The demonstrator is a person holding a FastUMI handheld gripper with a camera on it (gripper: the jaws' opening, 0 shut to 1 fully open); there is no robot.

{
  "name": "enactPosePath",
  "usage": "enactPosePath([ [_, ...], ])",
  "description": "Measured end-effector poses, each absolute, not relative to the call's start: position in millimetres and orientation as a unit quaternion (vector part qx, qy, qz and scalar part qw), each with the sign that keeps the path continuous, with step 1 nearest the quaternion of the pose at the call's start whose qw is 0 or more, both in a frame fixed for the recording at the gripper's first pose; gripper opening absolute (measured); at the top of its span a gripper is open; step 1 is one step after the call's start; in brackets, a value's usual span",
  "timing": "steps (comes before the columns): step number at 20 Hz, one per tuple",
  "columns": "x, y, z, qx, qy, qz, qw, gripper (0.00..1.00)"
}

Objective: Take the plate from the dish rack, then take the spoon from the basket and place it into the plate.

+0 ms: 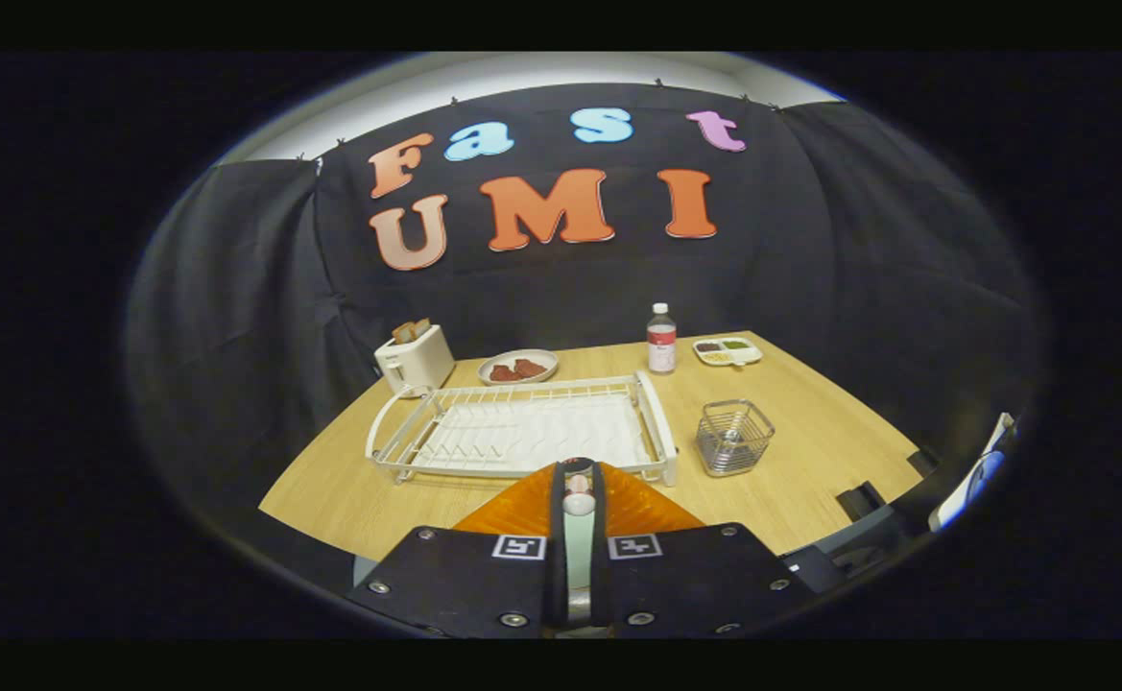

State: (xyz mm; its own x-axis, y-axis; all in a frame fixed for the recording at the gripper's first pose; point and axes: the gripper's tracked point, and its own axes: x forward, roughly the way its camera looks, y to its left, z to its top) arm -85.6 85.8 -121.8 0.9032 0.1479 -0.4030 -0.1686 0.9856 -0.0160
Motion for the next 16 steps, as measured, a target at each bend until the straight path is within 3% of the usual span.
enactPosePath([
  [6, -94.8, 129.3, -164.0, -0.039, 0.231, 0.137, 0.962, 0.09],
  [16, -91.4, 134.0, -221.3, -0.064, 0.288, 0.152, 0.943, 0.09],
])
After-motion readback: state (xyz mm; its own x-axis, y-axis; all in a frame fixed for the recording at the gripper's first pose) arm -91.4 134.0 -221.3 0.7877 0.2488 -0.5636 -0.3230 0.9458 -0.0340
